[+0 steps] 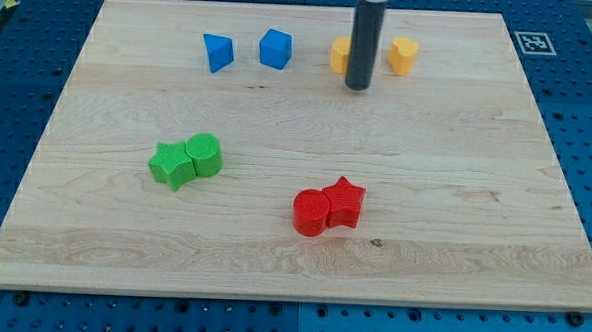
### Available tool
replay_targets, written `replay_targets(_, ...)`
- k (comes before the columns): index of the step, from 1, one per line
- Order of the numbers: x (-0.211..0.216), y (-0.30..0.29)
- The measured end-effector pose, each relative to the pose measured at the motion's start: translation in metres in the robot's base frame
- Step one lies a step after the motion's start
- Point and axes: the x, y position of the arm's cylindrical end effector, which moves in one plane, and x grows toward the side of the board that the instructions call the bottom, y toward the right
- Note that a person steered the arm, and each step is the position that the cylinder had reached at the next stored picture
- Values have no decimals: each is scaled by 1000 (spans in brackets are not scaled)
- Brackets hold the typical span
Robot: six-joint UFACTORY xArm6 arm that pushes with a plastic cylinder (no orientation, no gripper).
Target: Slightly move the yellow heart right side of the yellow hexagon
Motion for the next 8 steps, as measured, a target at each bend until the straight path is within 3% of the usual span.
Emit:
replay_targets(4, 3, 82)
replay_targets(6, -62, 82)
replay_targets(8, -81, 83)
